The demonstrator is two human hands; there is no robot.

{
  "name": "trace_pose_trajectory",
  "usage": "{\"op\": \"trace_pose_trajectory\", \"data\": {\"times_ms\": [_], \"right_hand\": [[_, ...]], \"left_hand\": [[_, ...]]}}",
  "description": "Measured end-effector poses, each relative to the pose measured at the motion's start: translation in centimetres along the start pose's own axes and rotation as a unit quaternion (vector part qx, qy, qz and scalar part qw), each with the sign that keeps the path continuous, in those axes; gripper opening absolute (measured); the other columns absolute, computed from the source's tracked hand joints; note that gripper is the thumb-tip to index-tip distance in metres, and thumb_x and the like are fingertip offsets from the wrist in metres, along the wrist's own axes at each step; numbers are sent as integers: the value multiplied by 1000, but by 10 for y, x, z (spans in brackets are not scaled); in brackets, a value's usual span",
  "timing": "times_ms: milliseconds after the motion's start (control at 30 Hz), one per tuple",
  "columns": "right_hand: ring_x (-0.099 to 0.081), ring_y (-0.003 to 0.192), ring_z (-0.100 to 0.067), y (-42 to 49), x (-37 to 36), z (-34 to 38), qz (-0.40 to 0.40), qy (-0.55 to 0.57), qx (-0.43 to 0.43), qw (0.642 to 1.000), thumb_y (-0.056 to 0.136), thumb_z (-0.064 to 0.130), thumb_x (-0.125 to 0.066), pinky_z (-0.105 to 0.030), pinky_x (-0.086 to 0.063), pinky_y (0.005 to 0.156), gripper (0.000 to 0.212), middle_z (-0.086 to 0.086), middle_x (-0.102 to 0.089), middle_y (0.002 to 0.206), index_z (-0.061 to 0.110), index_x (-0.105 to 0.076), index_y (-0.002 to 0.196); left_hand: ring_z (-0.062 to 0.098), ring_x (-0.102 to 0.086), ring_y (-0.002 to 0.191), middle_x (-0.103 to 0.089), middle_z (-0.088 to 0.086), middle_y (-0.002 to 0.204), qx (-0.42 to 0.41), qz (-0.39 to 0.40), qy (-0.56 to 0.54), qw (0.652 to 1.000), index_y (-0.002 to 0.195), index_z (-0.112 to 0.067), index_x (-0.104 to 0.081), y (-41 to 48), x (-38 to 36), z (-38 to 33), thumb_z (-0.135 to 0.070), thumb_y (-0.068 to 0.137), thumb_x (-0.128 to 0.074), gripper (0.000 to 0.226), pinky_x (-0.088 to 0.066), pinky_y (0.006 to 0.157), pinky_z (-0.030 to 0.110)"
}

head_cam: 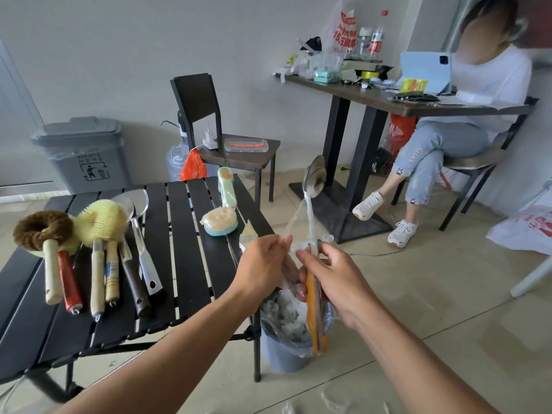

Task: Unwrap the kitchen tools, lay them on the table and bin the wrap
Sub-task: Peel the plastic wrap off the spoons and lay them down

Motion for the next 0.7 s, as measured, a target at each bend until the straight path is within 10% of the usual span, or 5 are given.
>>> {"op": "trace_pose_trajectory", "data": {"times_ms": [267, 700], "right_hand": [[-68, 59, -20, 0, -4, -4, -71, -95, -4, 993, 109, 41, -50, -44, -62, 59, 25, -4, -66, 68, 26, -67, 98], [-64, 56, -14, 8, -10, -2, -35, 66, -20, 997, 96, 28, -80, -29, -56, 57, 17, -1, -65, 66, 12, -76, 100]], "left_hand": [[17, -63, 41, -78, 9, 72, 4, -53, -22, 998, 108, -9, -64, 4, 2, 0, -16, 115, -40, 26, -51, 40, 28], [10, -52, 50, -64, 17, 70, -37, -137, 19, 990, 94, -23, -69, 14, 7, -3, -24, 110, -46, 28, -43, 47, 25]]}}
Point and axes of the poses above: each hand's wrist, its own y-axis towards the middle knuckle, its own x-axis out of the back of the hand, z = x × y, the point moved 2 cm from there along y, towards the middle knuckle
